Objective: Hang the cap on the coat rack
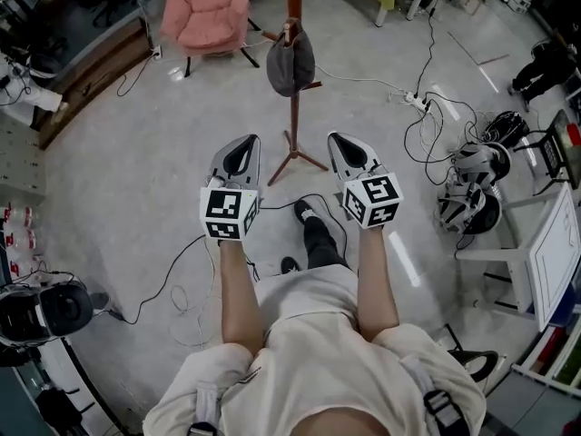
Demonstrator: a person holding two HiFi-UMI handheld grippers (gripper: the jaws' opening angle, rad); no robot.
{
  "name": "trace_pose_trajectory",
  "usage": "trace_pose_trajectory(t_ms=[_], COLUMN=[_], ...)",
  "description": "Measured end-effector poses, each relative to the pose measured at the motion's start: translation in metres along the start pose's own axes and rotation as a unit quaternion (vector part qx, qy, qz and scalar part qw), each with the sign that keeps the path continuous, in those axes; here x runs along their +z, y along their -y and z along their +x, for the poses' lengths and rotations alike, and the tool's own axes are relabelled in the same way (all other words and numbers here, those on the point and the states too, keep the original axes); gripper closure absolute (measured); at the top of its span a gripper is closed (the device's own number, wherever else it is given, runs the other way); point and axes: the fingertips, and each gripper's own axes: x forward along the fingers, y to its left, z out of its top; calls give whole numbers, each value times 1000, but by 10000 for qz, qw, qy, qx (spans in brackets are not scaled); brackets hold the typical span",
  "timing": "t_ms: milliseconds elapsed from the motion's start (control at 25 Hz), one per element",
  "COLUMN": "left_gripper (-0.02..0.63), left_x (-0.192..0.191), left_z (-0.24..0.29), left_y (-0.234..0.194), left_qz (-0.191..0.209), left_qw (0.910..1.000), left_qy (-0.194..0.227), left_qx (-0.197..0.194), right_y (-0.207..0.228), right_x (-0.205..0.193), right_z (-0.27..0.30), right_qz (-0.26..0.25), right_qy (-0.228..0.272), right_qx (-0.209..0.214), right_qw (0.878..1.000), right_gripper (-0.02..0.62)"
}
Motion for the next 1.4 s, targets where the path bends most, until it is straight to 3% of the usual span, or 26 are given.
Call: trace_pose_trajectory(t_ms=[120,280,520,720,960,1400], left_gripper=[601,601,600,600,600,600], left_x=[-5,-9,-2,-6,0,-1], left_z=[-11,-21,-28,-29,-20,-15], left_y=[1,3,-5,-9,-7,-4], left_qz=[-62,15,-491,-911,-772,-907], left_qw=[10000,9998,9973,9941,9954,9943], left_qy=[-2,39,420,418,436,499], left_qx=[-4,179,360,416,374,266], right_y=[-19,-30,-32,-29,-20,-22], right_x=[1,-3,-6,-5,-2,6], right_z=[2,2,8,5,10,3], right_qz=[49,86,262,384,441,364], right_qy=[101,117,88,83,51,358], right_qx=[208,179,-22,-106,-157,-58], right_qw=[9997,9997,9996,9992,9989,9987], right_gripper=[592,592,592,592,592,592])
